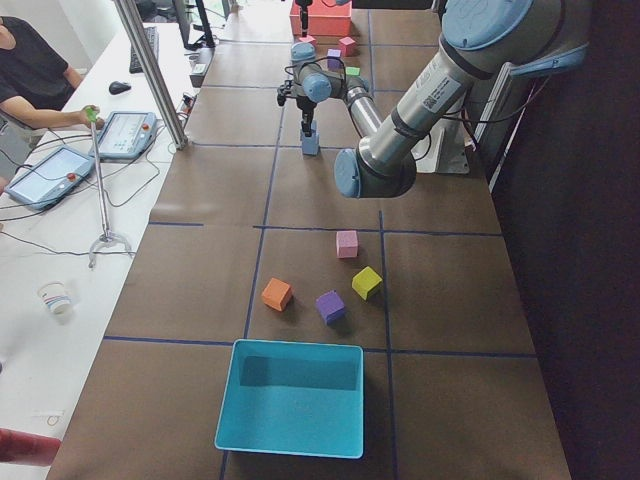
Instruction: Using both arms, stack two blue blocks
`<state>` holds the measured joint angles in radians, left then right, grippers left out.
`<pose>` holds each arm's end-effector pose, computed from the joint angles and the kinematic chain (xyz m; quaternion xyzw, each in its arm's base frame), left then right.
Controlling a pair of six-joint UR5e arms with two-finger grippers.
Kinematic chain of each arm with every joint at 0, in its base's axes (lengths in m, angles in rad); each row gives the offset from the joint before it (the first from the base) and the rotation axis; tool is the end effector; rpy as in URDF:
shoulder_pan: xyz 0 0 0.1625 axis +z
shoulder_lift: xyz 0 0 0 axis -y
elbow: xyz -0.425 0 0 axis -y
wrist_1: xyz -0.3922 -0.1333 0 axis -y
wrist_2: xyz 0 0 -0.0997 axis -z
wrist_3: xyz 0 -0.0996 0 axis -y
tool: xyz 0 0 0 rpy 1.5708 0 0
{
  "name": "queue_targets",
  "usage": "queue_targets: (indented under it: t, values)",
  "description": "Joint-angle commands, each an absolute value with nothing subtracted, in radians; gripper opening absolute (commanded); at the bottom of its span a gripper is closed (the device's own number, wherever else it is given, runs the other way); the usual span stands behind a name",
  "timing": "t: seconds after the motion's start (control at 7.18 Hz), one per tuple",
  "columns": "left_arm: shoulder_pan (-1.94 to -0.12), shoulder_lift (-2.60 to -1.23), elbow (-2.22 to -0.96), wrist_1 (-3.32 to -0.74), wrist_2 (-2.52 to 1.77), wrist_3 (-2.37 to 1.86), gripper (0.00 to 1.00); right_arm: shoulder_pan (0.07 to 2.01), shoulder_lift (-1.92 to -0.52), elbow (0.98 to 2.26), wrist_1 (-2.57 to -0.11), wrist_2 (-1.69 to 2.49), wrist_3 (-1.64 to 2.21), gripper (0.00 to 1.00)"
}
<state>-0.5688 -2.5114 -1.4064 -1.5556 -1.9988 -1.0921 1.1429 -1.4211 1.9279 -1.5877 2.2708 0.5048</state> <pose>0.5891 -0.4857 0.1350 0.0108 0.4129 0.0379 0.9099 -0.1571 -0.5110 0.4127 0.0539 -0.3996 -0.0481 0.9139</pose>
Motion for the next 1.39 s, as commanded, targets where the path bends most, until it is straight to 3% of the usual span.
queue_targets:
  t: [0.0, 0.84, 0.98, 1.11, 1.25]
  values:
    - [-0.565, -2.511, -1.410, -1.555, -1.999, -1.091, 0.12, 1.143, -1.419, 1.925, -1.586, 2.270, 0.508, 1.00]
    - [-0.552, -2.511, -1.408, -1.557, -1.999, -1.086, 0.17, 1.141, -1.419, 1.921, -1.586, 2.270, 0.509, 1.00]
    - [-0.552, -2.511, -1.408, -1.557, -1.997, -1.085, 0.28, 1.141, -1.419, 1.919, -1.586, 2.270, 0.509, 1.00]
    - [-0.551, -2.508, -1.407, -1.557, -1.997, -1.083, 0.64, 1.141, -1.419, 1.916, -1.586, 2.270, 0.508, 1.00]
    - [-0.552, -2.510, -1.413, -1.557, -1.997, -1.083, 0.81, 1.141, -1.417, 1.914, -1.586, 2.270, 0.509, 1.00]
